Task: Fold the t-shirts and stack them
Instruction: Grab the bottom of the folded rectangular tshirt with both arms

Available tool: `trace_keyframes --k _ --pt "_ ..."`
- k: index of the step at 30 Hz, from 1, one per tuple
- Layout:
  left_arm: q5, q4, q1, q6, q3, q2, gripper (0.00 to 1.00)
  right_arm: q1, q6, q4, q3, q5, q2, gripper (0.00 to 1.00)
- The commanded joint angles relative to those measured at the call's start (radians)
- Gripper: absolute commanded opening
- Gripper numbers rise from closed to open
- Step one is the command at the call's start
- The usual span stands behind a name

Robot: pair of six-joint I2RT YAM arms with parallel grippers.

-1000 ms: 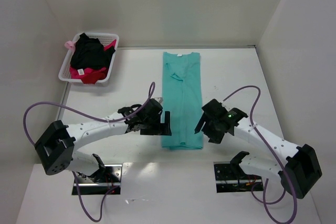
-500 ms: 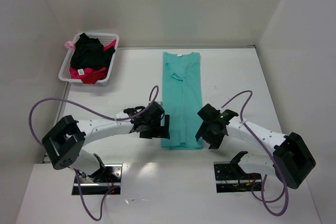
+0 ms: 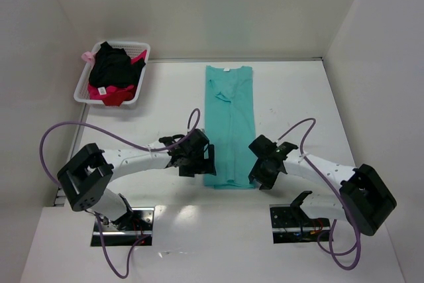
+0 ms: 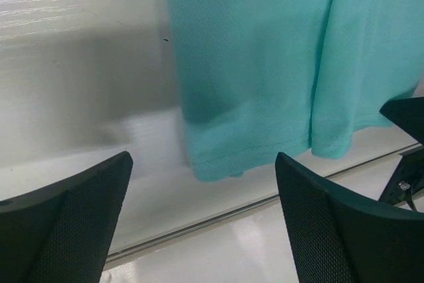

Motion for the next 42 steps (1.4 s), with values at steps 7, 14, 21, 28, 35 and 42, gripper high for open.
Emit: trace_keyframes --k 7,14,21,28,35,42 --pt "0.029 0.032 -0.045 -0.077 0.016 0.048 0.93 0.011 0.018 0.051 -0.014 0.008 -0.006 0.49" --pt "0.020 0.032 -0.045 -0.108 0.005 0.060 0.87 0.011 0.018 0.051 -0.024 0.027 -0.054 0.45" --pt "0.011 0.041 -0.045 -0.129 0.005 0.060 0.78 0.011 0.018 0.071 -0.033 0.036 -0.054 0.40" --pt "0.011 0.041 -0.045 -0.139 0.005 0.069 0.50 0.011 0.029 0.071 -0.042 0.036 -0.076 0.31" --pt "0.011 0.041 -0.045 -0.148 0.005 0.078 0.35 0.011 0.029 0.080 -0.042 0.036 -0.076 0.23" --pt "0.011 0.021 -0.054 -0.148 0.005 0.069 0.08 0.011 0.029 0.080 -0.042 0.045 -0.076 0.12"
